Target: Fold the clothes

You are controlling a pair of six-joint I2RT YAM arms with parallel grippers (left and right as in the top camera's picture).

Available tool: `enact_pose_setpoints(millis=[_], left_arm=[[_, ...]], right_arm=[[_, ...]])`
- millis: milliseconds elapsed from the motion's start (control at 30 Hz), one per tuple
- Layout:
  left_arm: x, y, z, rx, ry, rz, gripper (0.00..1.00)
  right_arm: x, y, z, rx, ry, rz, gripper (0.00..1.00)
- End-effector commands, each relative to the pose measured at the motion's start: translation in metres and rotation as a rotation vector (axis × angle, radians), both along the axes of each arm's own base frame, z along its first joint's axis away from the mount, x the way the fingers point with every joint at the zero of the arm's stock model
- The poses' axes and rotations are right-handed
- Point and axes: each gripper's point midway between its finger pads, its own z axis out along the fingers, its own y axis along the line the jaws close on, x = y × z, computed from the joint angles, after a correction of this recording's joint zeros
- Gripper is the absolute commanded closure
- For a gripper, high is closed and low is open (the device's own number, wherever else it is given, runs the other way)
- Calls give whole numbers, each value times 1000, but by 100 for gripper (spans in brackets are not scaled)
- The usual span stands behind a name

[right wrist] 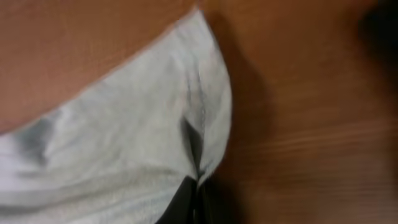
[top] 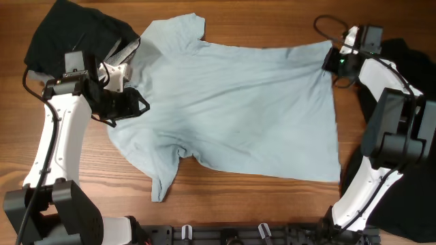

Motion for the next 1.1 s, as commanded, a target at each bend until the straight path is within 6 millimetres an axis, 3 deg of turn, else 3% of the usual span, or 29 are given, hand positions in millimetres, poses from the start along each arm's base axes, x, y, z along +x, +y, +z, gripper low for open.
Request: enact_pose_setpoints(millis=[0,33,67,100,133,267,367,467,600,700,900,1067], left_arm=[[5,-3,11,-8,-48,-24,58],[6,-3,11,-7,-53,-24,57],[8,-3,12,-6,-61,-24,54],[11,-2,13,-4,-72,-24,51],[13,-1,12,3,-82,-23,50],[12,30,-4,189,-41,24,51],[7,54,-21,311,26,86,58],[-2,72,-44,372,142,230,55],[-15,77,-76,354,260,272,53],[-15,65,-91,286,283,198,53],[-21,63,-111,288,325,119,52],[-36,77,-125,370,386,134,55]], right_arm=[[24,-25,21,4,-91,-67,96],[28,-23,28,30,-113,-49,85],[31,-17,35,57,-133,-11,36],[31,-11,40,82,-143,20,14],[28,-7,47,101,-147,38,9],[6,0,101,102,-153,49,7],[-22,16,149,143,-158,79,8],[-57,28,173,169,-103,82,23],[-98,39,163,221,58,65,37],[-124,49,146,245,176,82,41],[-142,56,121,260,258,99,41],[-153,59,102,271,300,97,40]])
